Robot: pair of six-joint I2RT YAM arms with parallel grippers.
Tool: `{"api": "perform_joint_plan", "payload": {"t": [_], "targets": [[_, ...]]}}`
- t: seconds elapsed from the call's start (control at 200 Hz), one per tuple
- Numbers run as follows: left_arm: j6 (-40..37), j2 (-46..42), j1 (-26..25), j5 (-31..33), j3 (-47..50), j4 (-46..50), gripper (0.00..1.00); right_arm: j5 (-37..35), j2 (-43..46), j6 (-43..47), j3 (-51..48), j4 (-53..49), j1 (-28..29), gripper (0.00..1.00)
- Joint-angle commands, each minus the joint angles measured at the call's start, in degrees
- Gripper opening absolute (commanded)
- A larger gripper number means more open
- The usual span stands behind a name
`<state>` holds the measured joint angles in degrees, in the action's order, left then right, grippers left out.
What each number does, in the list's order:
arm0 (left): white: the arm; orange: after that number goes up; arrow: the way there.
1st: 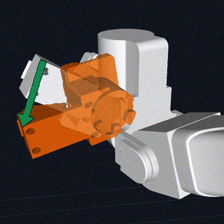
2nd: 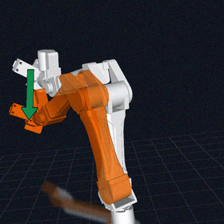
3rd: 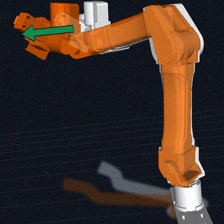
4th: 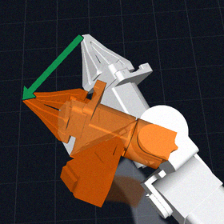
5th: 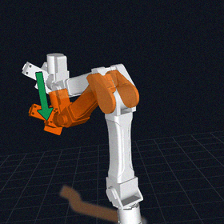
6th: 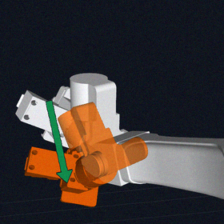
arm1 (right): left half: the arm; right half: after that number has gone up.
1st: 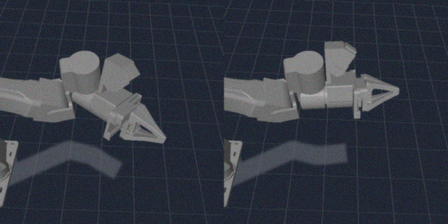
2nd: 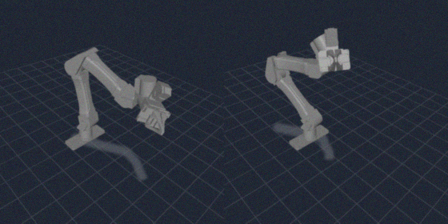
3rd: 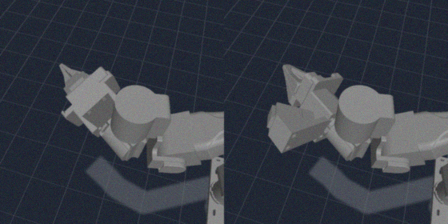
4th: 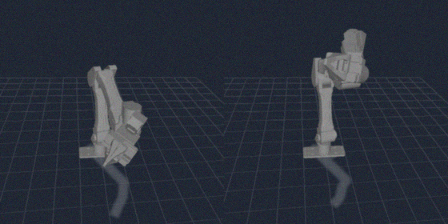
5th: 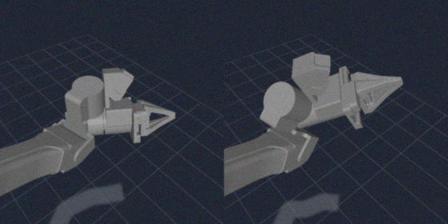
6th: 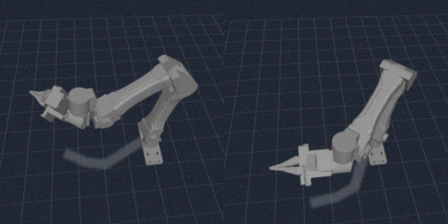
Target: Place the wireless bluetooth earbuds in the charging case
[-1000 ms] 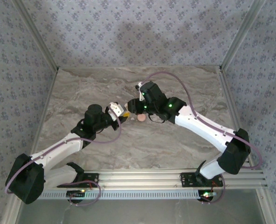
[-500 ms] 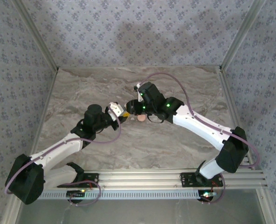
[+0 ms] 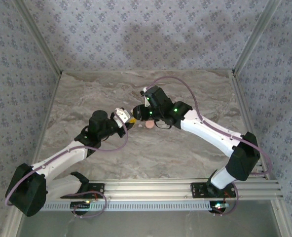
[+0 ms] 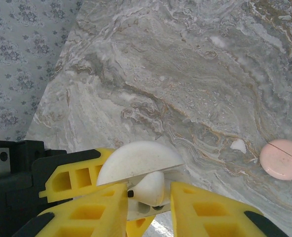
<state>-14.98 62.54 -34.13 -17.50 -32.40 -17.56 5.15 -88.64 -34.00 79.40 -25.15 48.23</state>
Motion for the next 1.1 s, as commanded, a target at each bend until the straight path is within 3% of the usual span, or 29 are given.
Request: {"api": "perform_joint_plan", "payload": {"t": [0.0,0.455,1.094], "targets": [[-0.49,-1.37,-0.61,-3.07,-1.35,-1.51,0.13,0.65,-1.42,0.61,2.34,0.77,0.21,0.29],[-0.51,-1.61,-0.59,-2.28,-0.75,-1.18,0.13,-2.30,0.97,3.02,1.25,0.40,0.93,0.22],[1.18,-2.07,-0.41,-6.92,-0.30,-1.71,0.13,-4.18,6.20,15.52,-1.50,1.13,2.21,0.20]]}}
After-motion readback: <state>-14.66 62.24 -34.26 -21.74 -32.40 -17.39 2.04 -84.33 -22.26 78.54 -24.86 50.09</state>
